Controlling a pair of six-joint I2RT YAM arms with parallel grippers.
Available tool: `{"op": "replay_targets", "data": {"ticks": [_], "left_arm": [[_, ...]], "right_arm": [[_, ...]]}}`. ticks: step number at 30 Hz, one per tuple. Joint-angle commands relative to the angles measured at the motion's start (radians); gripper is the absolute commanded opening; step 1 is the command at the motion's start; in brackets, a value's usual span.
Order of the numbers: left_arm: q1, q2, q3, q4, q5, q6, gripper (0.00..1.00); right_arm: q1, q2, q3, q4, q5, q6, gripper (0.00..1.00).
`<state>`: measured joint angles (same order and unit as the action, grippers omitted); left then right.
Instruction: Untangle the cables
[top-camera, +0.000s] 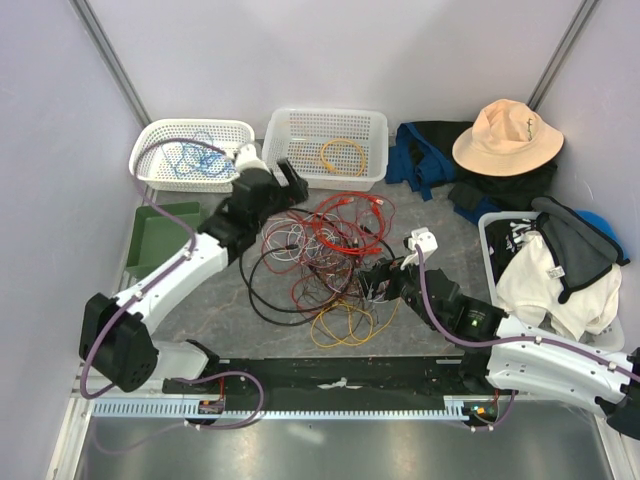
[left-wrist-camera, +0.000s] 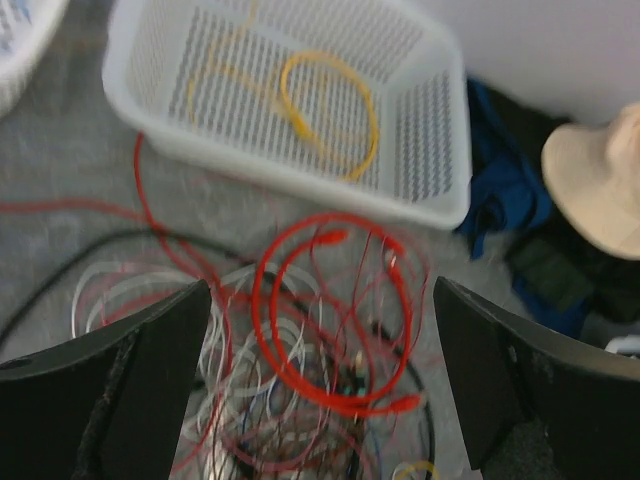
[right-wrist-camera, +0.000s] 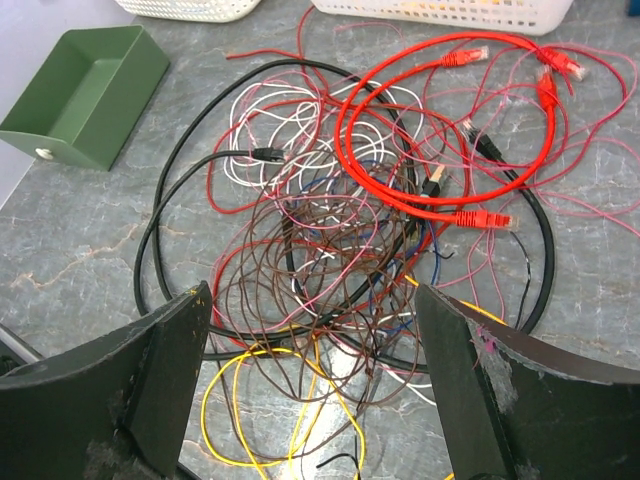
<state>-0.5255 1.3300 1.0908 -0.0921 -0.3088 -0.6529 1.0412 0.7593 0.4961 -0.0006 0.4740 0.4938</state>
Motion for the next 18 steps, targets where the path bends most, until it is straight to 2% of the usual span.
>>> {"op": "replay_targets", "data": {"ticks": [1, 4, 11, 15, 18], "left_arm": [[-0.118, 0.029, -0.144, -0.021, 0.054, -0.140, 1.00], [-0.198, 0.017, -0.227, -0.021, 0.042, -0.155, 1.00], [-0.254, -0.204, -0.469, -0.049, 0.027, -0.255, 1.00], [-0.258, -0.354, -0.535, -0.168, -0.039, -0.378, 1.00], [-0.257, -0.446, -0.562, -0.300, -0.082, -0.464, 1.00]], "right_arm": [[0.000, 0.017, -0.014, 0.028, 0.032, 0.046, 0.90], [0.000, 0.058, -0.016, 0.024, 0.057, 0.058, 0.90], [-0.004, 0.221, 0.031, 0.088, 0.166, 0.057, 0.91], [-0.070, 0.424, 0.203, 0.134, 0.128, 0.022, 0.91], [-0.124, 0.618, 0.361, 0.117, -0.006, 0.035, 0.89]]}}
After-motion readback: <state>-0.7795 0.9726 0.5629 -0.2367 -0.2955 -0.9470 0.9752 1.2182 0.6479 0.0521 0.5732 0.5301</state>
